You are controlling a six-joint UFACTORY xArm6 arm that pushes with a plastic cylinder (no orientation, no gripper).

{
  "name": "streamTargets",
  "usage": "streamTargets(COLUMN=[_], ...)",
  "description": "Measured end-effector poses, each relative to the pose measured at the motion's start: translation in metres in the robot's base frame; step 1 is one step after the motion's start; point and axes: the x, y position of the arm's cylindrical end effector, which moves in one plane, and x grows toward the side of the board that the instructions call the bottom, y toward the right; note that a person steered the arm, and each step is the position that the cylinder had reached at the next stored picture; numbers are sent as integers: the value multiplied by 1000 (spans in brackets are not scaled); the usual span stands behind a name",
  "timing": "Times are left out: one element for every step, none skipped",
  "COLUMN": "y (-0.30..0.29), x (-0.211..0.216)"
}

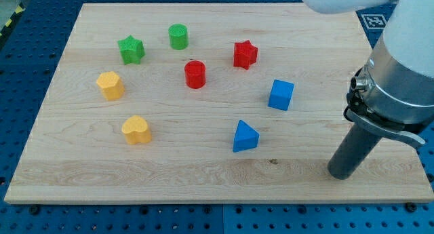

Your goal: Nudge the blue cube up a bit

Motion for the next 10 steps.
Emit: streamTargets(y=[0, -11, -45, -64, -90, -141, -159, -143, -118, -115], x=[0, 0, -2, -8, -8, -9, -20, -5, 4, -23])
